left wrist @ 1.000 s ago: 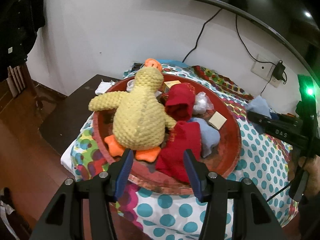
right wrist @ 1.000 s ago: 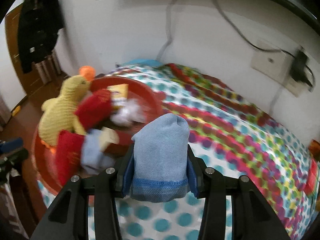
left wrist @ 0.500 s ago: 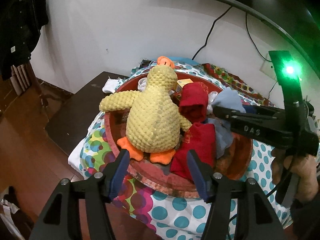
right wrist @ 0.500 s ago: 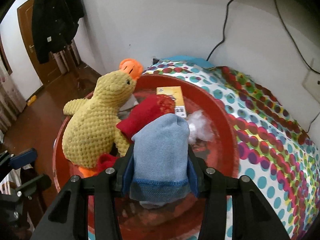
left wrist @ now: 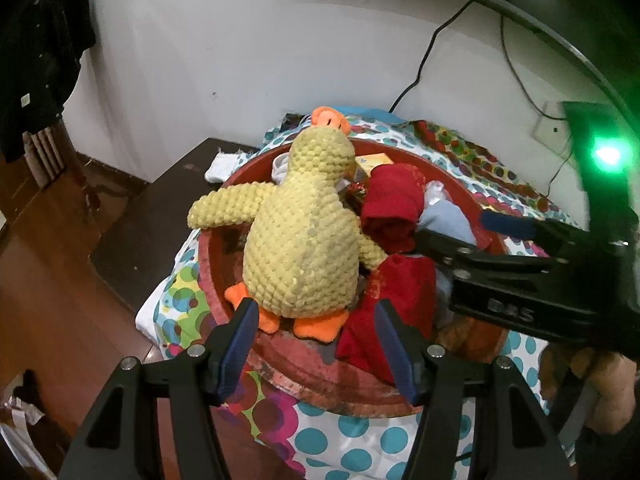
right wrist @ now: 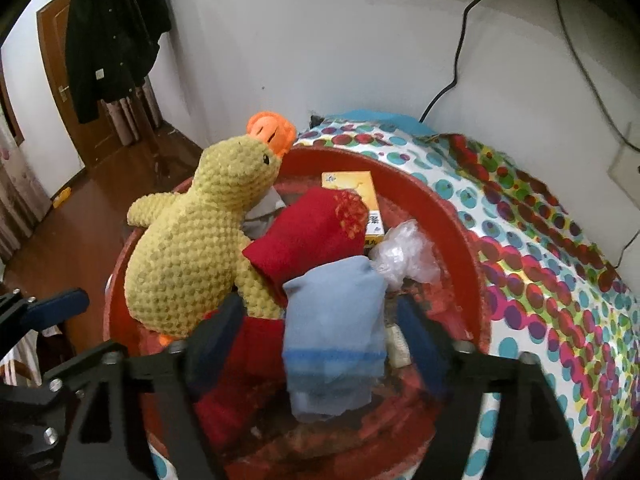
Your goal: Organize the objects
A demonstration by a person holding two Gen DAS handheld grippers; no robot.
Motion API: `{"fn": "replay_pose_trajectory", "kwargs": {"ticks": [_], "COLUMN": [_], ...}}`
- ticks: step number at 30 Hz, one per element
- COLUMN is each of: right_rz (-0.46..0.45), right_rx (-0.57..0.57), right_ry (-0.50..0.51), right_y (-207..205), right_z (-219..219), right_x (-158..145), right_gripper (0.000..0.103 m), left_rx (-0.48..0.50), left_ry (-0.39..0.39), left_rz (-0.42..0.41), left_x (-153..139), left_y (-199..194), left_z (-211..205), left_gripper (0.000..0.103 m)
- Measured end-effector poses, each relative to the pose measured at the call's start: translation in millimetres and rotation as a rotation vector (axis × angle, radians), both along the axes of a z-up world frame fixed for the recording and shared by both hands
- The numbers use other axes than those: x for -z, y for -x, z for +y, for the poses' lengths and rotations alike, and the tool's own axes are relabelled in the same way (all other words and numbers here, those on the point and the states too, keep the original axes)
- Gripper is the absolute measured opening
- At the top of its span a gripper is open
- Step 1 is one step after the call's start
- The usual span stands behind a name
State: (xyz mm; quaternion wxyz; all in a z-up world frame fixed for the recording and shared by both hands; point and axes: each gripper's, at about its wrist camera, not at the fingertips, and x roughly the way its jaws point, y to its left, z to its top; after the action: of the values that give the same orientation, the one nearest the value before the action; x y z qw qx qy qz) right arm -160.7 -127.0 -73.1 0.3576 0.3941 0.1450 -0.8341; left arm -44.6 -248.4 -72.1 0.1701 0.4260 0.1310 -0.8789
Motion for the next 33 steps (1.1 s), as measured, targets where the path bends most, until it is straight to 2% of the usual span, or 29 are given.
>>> {"fn": "replay_pose_trajectory", "kwargs": {"ticks": [2, 8, 11, 16, 21, 24, 27, 29, 30, 33], "right_rz": [0.015, 0.06, 0.049, 0.055, 0.095, 0.066, 0.046, 0.034, 0.029, 0.022], "right_rx": [0.009, 0.034, 0.046, 0.1, 0.124, 0.112, 0.095, 0.088, 0.084, 0.08], "right_ry": [0.006, -0.02, -0.013, -0.027, -0.099, -0.082, -0.086, -0.091, -0.096, -0.11], "right_y": [-5, -21, -24, -28, -36, -40, -44, -47, -49, -53], "right_z": [5, 19, 28, 45, 58, 64, 64, 62, 61, 61], "right_x": [-6, -19, -23, -28, -26, -25, -22, -20, -19, -19], "right_gripper": [0.092, 0.094, 0.096, 0.099, 0.099, 0.099, 0.099, 0.099, 0.099, 0.1], "left_rx": [-0.01, -0.006, -0.017, 0.003, -0.023, -0.069, -0.073, -0.052, -0.033, -0.03], "left_ry": [-0.007, -0.057, 0.011, 0.003, 0.055, 0.136, 0.182, 0.17, 0.139, 0.147], "left_rz": [-0.012, -0.044, -0.064, -0.06, -0.079, -0.165, -0.161, -0.162, -0.151, -0.157], "left_x": [1, 5, 2, 0, -5, -4, -6, -7, -7, -7], "left_y": [1, 6, 8, 9, 14, 21, 18, 19, 18, 19], "left_z": [-1, 0, 8, 16, 20, 23, 30, 33, 33, 34], "left_gripper": [0.062, 0.062, 0.062, 0.062, 0.062, 0.062, 0.062, 0.062, 0.062, 0.062]}}
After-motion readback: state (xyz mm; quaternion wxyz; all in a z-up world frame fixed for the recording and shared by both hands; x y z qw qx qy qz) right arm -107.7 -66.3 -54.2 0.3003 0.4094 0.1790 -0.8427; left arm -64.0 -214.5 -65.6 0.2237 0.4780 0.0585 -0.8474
